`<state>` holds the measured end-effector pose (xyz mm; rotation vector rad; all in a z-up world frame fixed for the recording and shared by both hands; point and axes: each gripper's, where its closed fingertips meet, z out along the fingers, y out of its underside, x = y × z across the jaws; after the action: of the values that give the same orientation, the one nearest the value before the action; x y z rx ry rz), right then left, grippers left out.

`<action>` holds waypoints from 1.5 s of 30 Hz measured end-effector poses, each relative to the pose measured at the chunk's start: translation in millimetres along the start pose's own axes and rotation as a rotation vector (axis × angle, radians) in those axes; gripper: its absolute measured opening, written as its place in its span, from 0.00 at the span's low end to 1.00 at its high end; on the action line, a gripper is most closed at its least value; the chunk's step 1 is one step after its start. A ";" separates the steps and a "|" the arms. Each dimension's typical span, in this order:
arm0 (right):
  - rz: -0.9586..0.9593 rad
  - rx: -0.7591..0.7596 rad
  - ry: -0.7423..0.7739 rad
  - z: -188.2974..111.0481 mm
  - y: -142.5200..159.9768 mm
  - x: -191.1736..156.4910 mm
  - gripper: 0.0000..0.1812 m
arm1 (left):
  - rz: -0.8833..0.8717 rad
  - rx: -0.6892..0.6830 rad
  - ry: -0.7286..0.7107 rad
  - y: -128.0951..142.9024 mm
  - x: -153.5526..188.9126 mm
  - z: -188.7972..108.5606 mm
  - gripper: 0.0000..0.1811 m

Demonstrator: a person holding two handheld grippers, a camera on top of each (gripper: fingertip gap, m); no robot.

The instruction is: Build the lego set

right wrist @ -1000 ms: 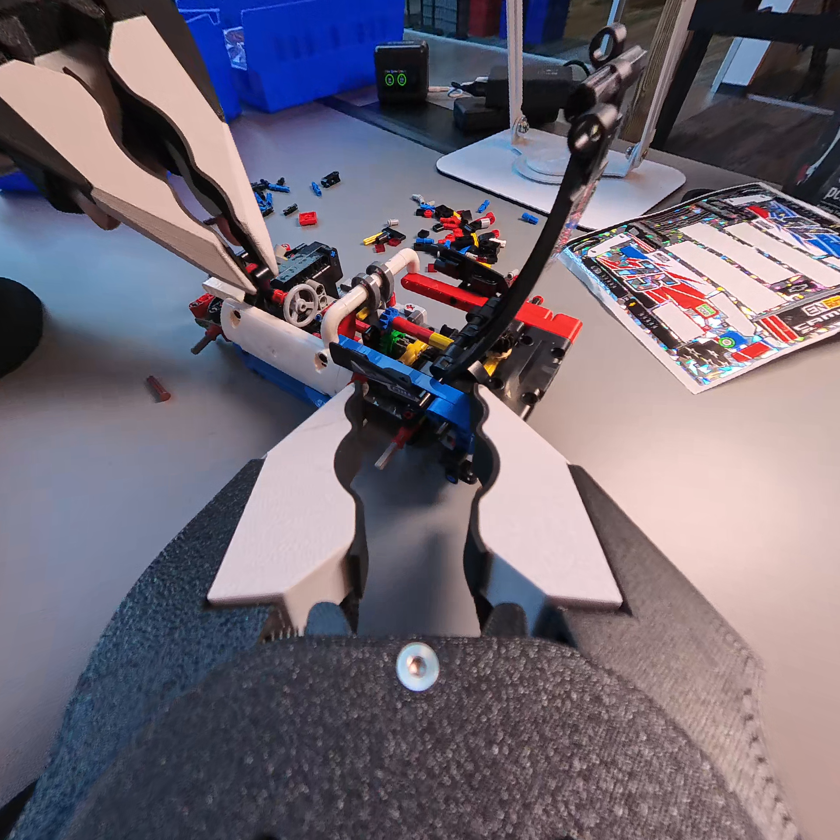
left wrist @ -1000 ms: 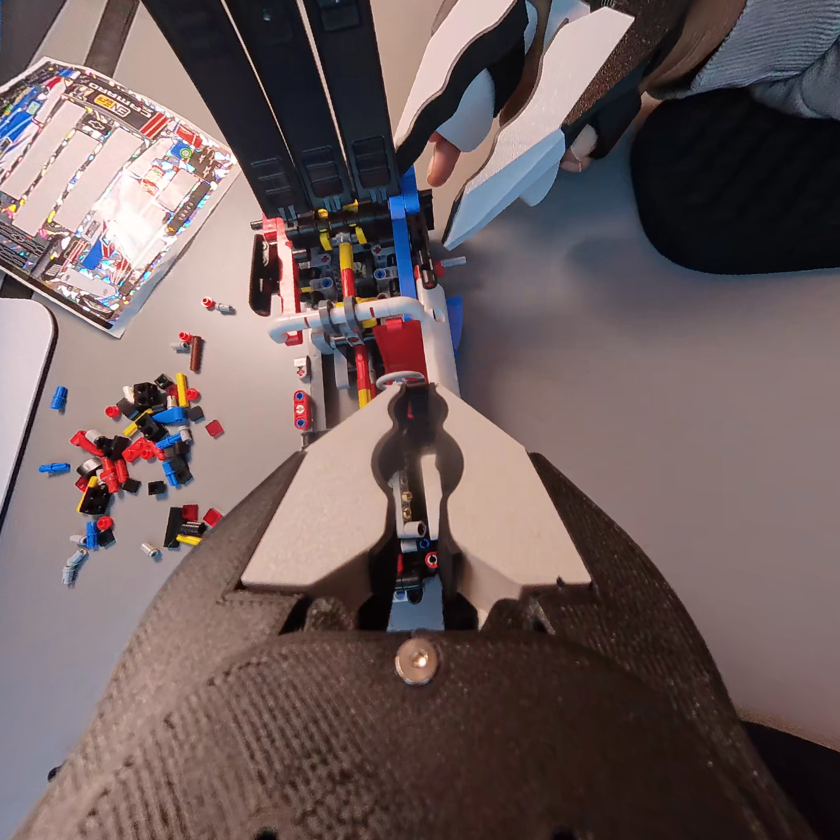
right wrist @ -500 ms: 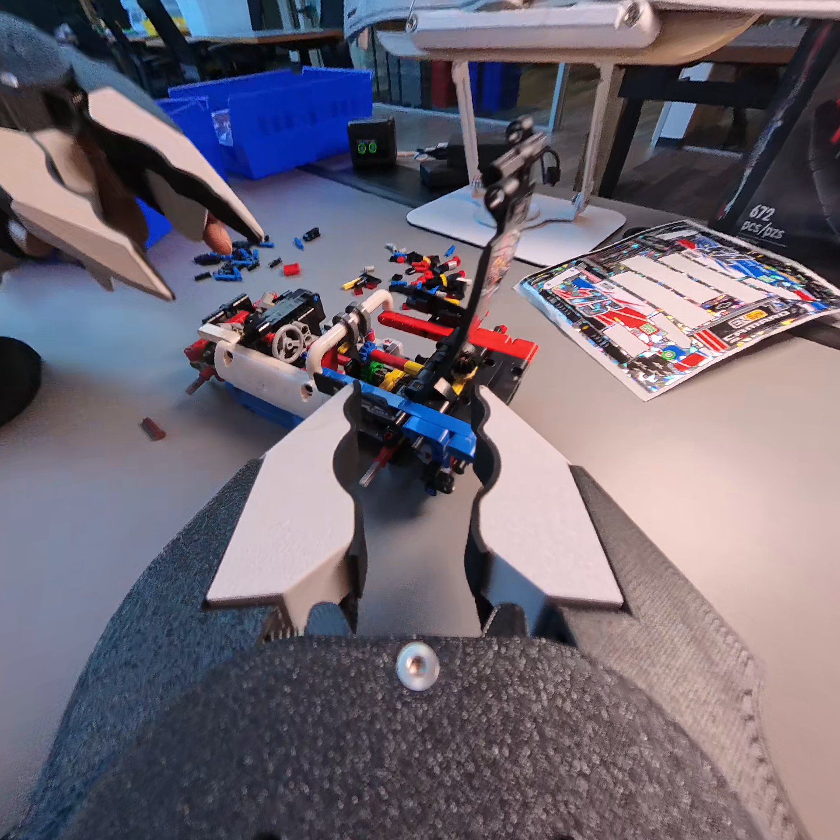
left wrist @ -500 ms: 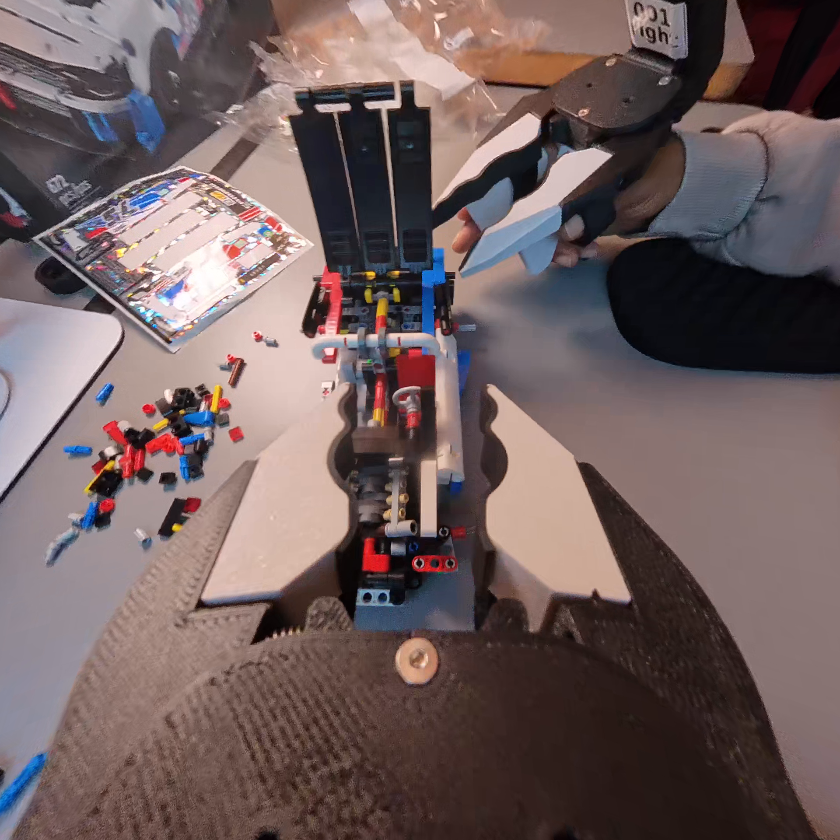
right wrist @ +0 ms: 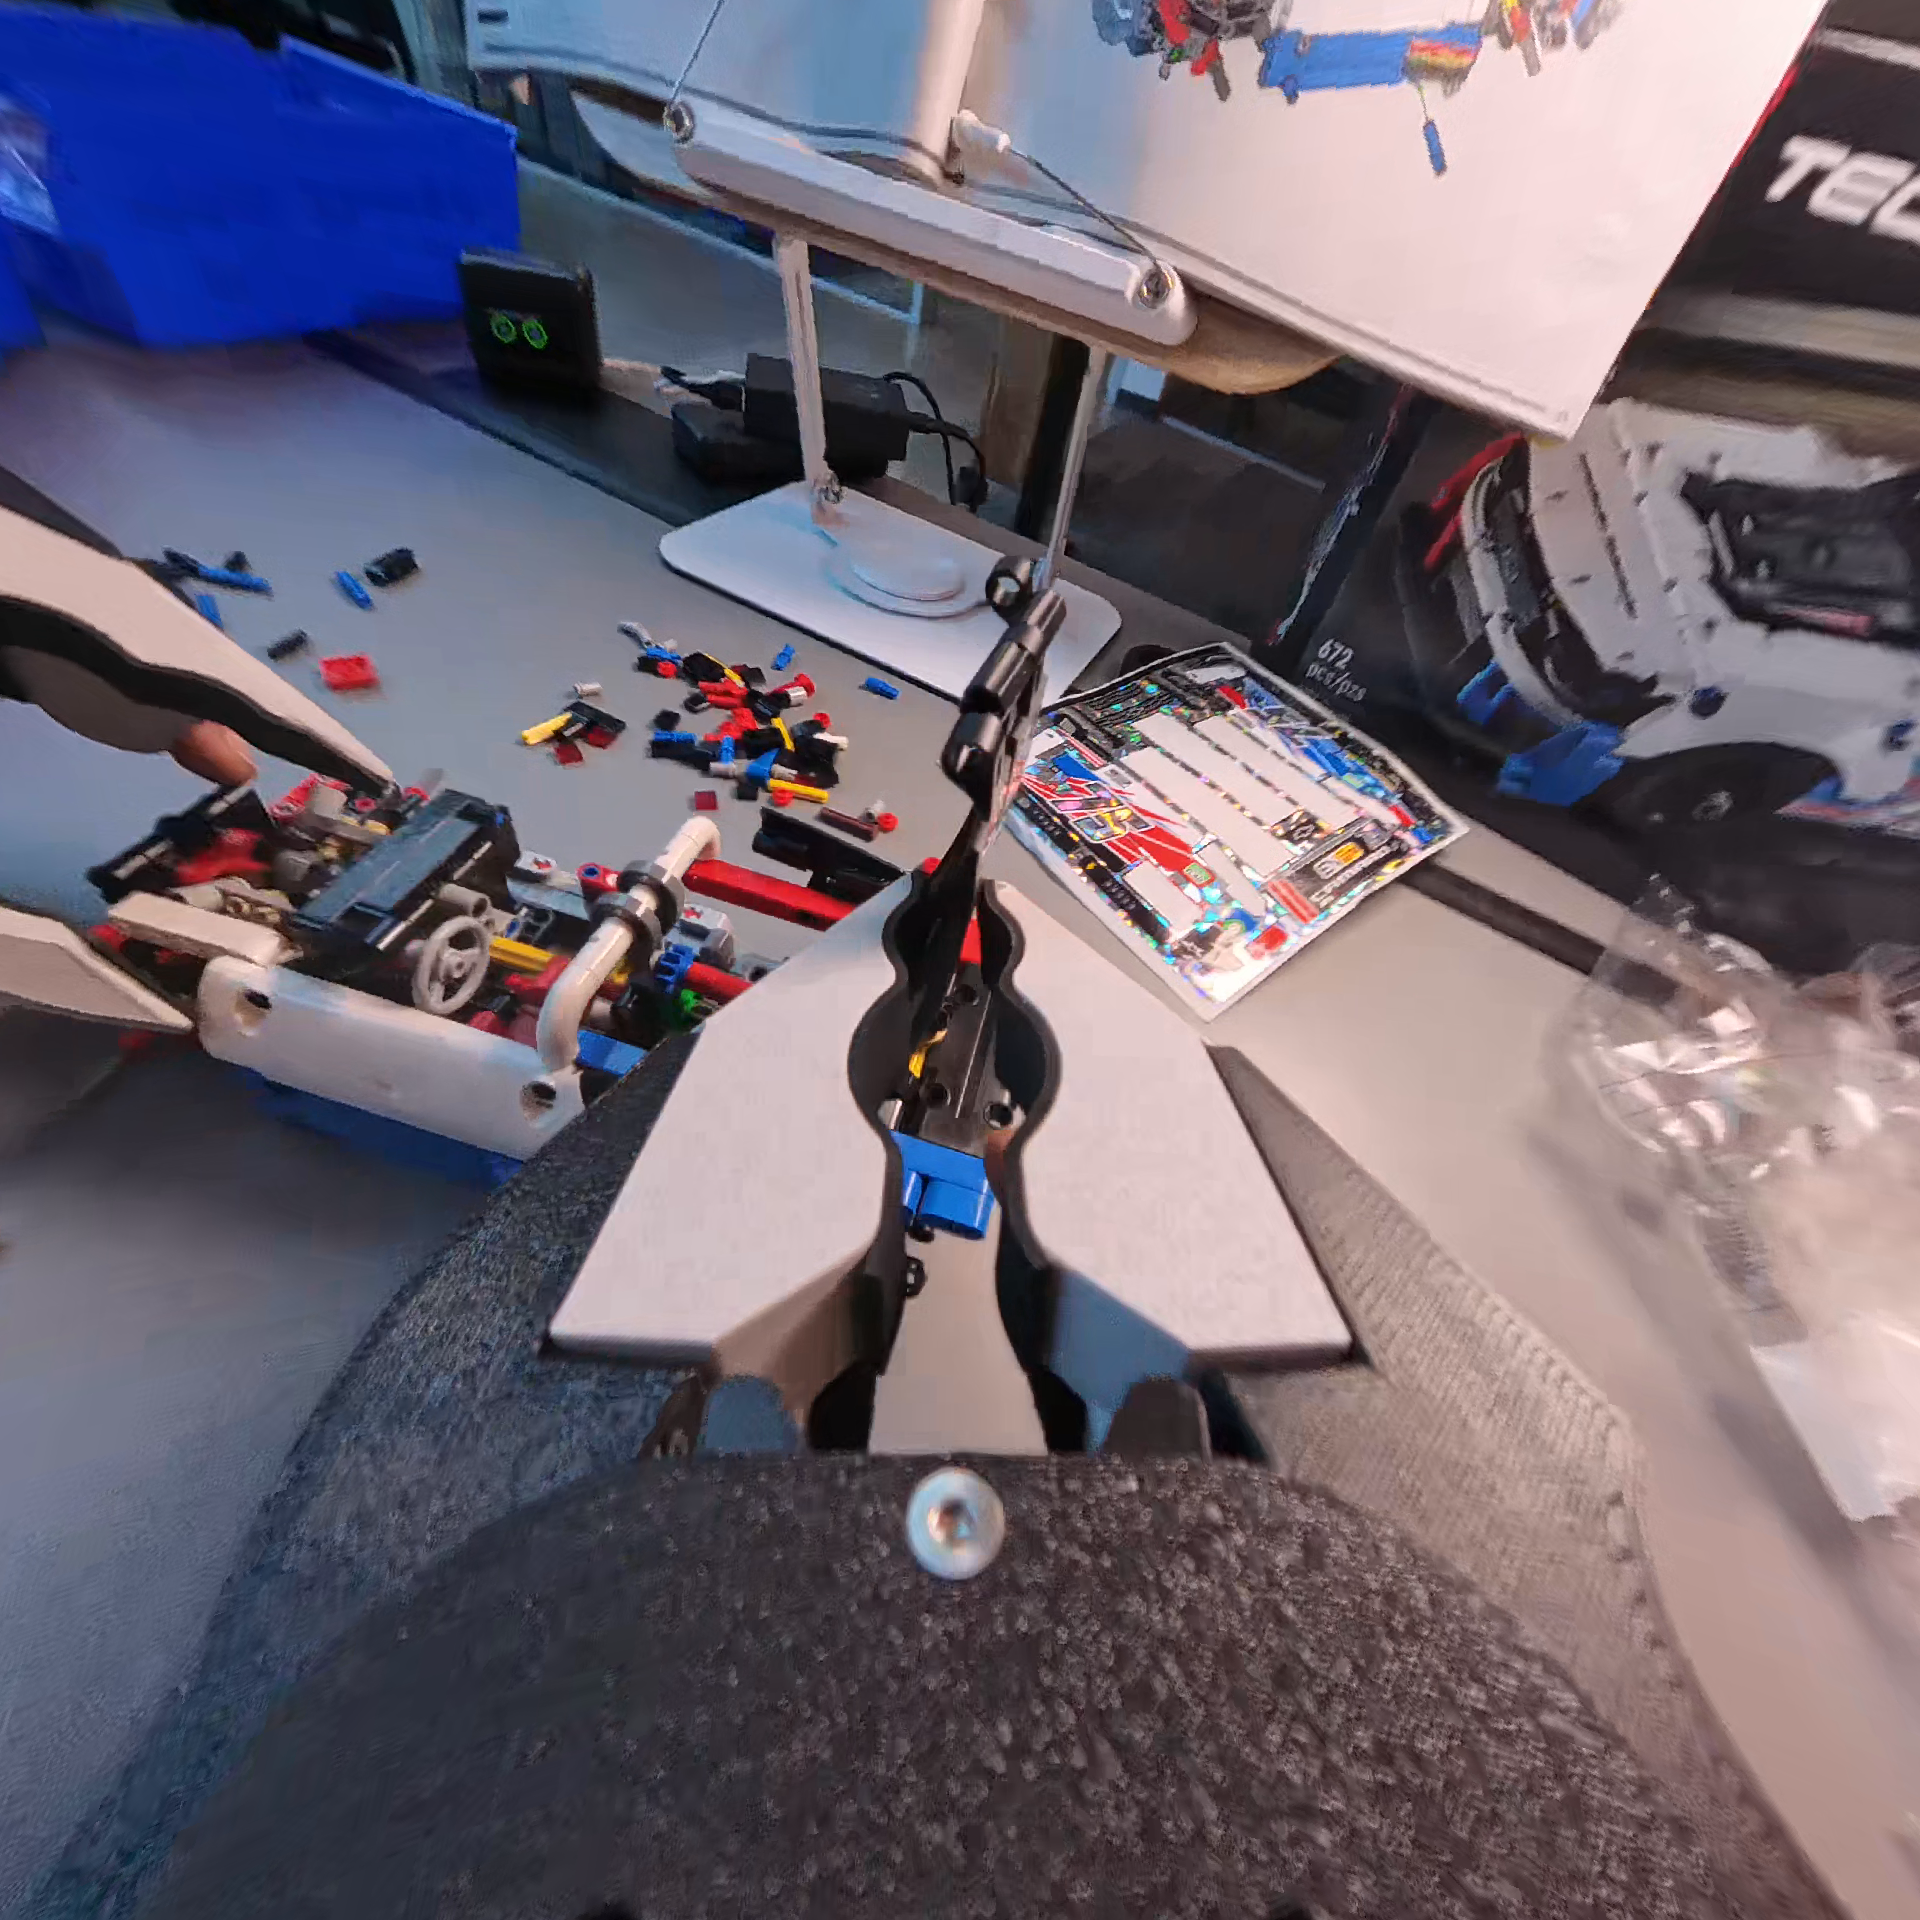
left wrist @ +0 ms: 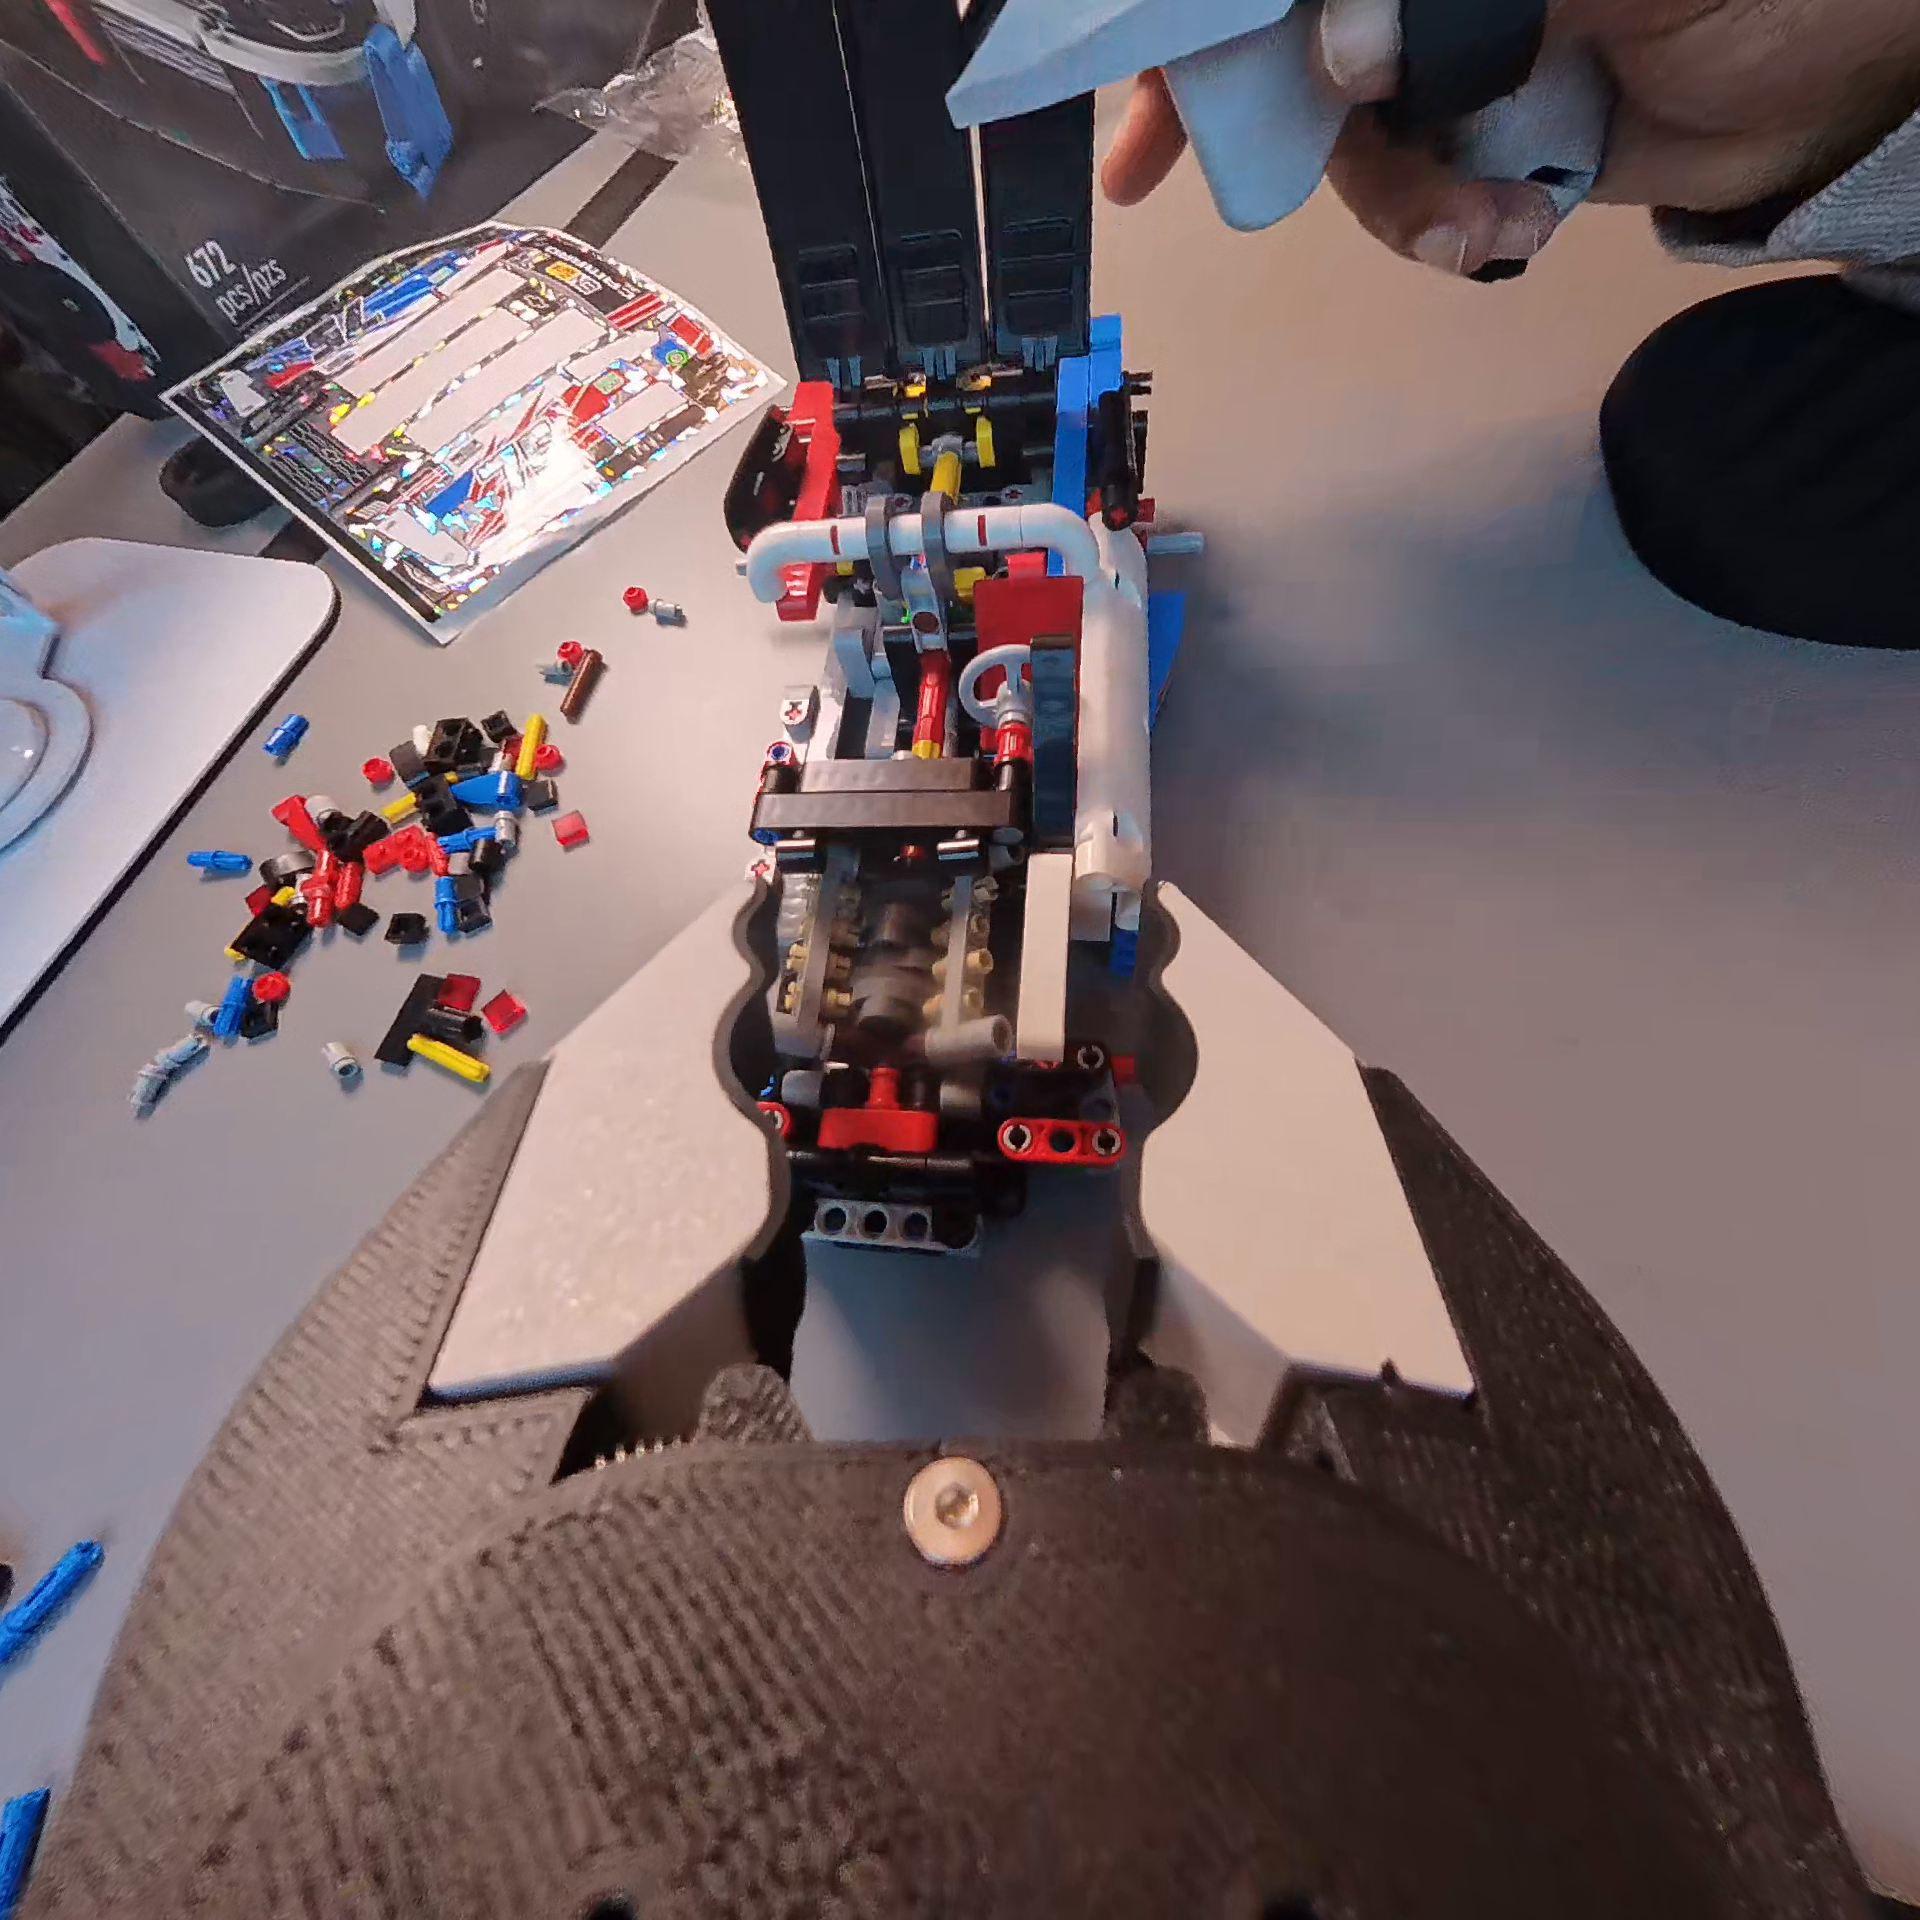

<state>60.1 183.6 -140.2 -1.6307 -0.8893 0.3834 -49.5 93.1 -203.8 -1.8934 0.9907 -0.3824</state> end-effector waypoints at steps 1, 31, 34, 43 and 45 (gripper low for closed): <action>-0.076 -0.013 0.035 0.4 -1.9 -3.9 0.05 | 0.004 0.004 -0.004 0.0 -0.2 -0.4 0.38; -0.479 -0.031 -0.336 -18.4 -17.1 -75.5 0.11 | 0.016 0.058 -0.046 -1.9 -3.5 -10.4 0.32; -0.434 -0.086 -0.402 -7.9 -1.0 -71.3 0.06 | 0.014 0.064 -0.040 -2.8 -2.0 -9.7 0.30; -0.498 -0.082 -0.421 0.6 5.2 -87.8 0.04 | 0.030 0.068 -0.043 -2.2 0.7 -9.6 0.27; -0.455 -0.049 -0.432 -2.1 -8.7 -80.9 0.04 | 0.025 0.072 -0.036 -2.6 1.4 -9.4 0.27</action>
<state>5.5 123.9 -148.8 -1.3536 -1.5672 0.4000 -53.2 87.0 -197.0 -1.8152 0.9630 -0.3632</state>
